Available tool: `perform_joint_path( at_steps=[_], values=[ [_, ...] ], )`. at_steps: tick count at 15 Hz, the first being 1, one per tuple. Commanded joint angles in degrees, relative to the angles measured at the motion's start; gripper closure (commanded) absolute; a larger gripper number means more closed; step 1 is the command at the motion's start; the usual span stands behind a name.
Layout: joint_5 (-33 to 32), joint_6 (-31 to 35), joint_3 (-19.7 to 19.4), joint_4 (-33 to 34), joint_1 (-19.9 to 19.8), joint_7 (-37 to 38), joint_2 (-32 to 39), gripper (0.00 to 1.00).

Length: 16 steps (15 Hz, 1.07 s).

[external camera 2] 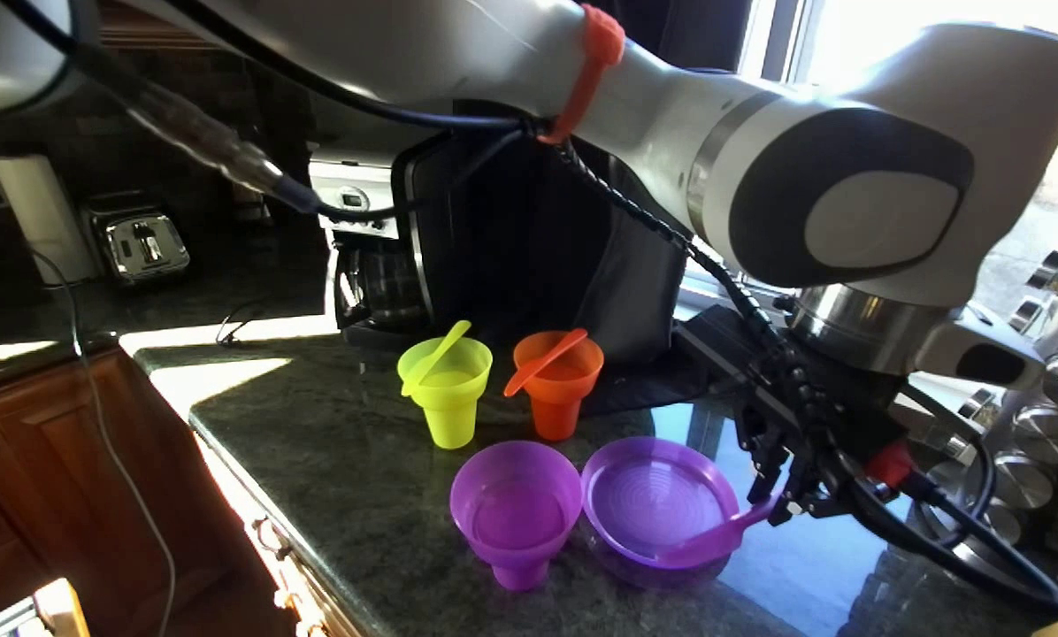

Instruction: Move the purple cup forward, then put the purple bowl on the purple cup, then put the purple knife on the purple bowl

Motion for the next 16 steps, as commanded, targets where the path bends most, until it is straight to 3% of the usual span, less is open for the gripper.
perform_joint_path(
  at_steps=[1, 8, 16],
  values=[
    [0.96, 0.47, 0.75, -11.94, 0.57, -2.06, -10.63, 0.95],
    [1.11, 1.41, -0.21, -24.83, 3.56, -1.91, -23.08, 0.95],
    [1.14, 3.83, -0.47, -33.94, 7.19, -2.7, -30.47, 0.95]
  ],
)
